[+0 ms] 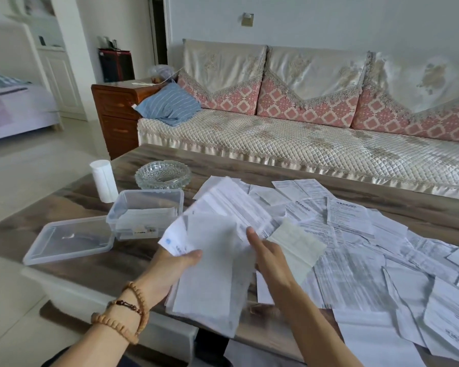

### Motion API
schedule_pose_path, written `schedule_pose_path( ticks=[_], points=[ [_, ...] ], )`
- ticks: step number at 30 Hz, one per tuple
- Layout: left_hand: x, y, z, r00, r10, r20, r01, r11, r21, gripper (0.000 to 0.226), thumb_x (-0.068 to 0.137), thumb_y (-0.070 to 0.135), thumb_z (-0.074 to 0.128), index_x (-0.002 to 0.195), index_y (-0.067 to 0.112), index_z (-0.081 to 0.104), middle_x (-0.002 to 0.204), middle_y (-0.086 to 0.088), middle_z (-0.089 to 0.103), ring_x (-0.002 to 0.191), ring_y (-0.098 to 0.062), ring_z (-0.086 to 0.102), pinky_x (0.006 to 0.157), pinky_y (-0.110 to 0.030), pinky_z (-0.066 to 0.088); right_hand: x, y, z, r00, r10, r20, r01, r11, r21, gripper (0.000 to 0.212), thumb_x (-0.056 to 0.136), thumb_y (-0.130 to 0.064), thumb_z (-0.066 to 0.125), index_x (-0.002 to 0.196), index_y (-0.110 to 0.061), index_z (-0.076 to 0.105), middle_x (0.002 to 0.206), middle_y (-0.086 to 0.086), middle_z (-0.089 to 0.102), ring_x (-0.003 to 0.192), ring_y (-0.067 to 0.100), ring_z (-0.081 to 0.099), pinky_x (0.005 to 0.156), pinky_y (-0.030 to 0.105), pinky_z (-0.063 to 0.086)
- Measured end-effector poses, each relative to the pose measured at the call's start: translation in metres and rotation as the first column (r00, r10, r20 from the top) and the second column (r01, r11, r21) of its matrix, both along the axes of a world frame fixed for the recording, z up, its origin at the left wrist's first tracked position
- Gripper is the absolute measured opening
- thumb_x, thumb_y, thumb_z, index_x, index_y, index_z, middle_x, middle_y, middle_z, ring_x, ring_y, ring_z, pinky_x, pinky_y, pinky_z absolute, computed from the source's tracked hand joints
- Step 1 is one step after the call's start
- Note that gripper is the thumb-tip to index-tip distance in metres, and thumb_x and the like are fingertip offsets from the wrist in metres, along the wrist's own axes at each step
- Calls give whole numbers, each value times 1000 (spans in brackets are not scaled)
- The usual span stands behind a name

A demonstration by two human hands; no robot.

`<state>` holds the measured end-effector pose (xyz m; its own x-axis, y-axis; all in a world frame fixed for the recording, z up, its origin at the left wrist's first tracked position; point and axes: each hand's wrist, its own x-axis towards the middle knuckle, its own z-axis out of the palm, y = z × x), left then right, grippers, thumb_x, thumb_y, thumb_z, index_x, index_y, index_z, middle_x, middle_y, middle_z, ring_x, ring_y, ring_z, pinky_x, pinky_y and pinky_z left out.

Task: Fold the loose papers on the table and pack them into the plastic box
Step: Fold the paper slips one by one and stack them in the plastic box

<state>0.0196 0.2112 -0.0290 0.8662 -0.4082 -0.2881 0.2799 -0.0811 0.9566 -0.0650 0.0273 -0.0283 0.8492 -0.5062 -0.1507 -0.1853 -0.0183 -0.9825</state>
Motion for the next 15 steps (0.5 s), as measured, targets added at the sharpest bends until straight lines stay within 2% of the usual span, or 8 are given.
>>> schedule_pose_path(
  ticks=[2, 3, 5, 7, 9, 12, 13, 15],
  points=[
    [-5, 3, 4, 993, -121, 7, 120, 991, 51, 29, 86, 2, 68, 110, 17, 61, 104, -8, 72, 93, -22, 70, 75, -33, 56, 14, 8, 5, 993, -119, 2, 115, 966, 231, 39, 82, -43, 70, 75, -6, 64, 73, 10, 63, 68, 24, 59, 65, 32, 44],
    [-5, 5, 4, 990, -142, 18, 140, 987, 76, 30, 85, 1, 69, 109, 17, 61, 106, -8, 72, 95, -20, 69, 75, -32, 56, 19, 11, 8, 984, -176, 25, 163, 950, 268, 26, 84, -28, 69, 73, -5, 63, 70, 12, 59, 64, 23, 56, 61, 32, 43],
    [-3, 9, 4, 985, -165, 42, 157, 977, 142, 31, 84, 3, 71, 109, 18, 62, 105, -5, 72, 94, -17, 69, 75, -29, 56, 25, 10, 14, 960, -271, 74, 257, 954, 155, 15, 86, -13, 62, 72, -9, 60, 65, 9, 50, 60, 19, 47, 53, 28, 37],
    [-1, 14, 3, 975, -211, 71, 194, 960, 200, 26, 84, 6, 72, 108, 17, 66, 103, -2, 75, 91, -15, 72, 77, -29, 57, 28, 5, 17, 920, -368, 137, 364, 930, 51, 23, 89, -11, 53, 67, -8, 53, 62, 5, 44, 61, 16, 39, 50, 28, 30],
    [1, 19, 1, 970, -229, 81, 205, 949, 239, 22, 86, 9, 71, 107, 18, 70, 101, 2, 76, 90, -13, 72, 79, -30, 58, 26, -1, 23, 853, -485, 191, 488, 872, 34, 26, 92, -10, 49, 68, 1, 50, 64, 7, 44, 62, 16, 37, 51, 30, 30],
    [4, 24, -6, 983, -170, 76, 147, 959, 244, 21, 87, 10, 69, 106, 19, 71, 97, 4, 76, 87, -12, 72, 71, -25, 56, 18, -21, 37, 722, -665, 193, 647, 747, 154, 23, 93, -7, 49, 71, -2, 51, 65, 7, 47, 55, 16, 40, 46, 25, 35],
    [5, 26, -8, 988, -140, 59, 122, 963, 241, 21, 88, 9, 69, 107, 19, 70, 97, 3, 75, 86, -13, 72, 70, -25, 55, 14, -28, 40, 735, -661, 155, 621, 747, 239, 20, 93, -8, 54, 74, -4, 54, 66, 5, 50, 55, 15, 45, 47, 24, 40],
    [6, 26, -11, 995, -98, 28, 89, 972, 215, 21, 89, 7, 65, 107, 17, 70, 94, 0, 76, 85, -16, 73, 69, -27, 55, 5, -34, 39, 866, -495, 67, 440, 819, 368, 12, 91, -14, 64, 87, -3, 61, 74, 9, 62, 62, 20, 59, 54, 29, 50]
  ],
)
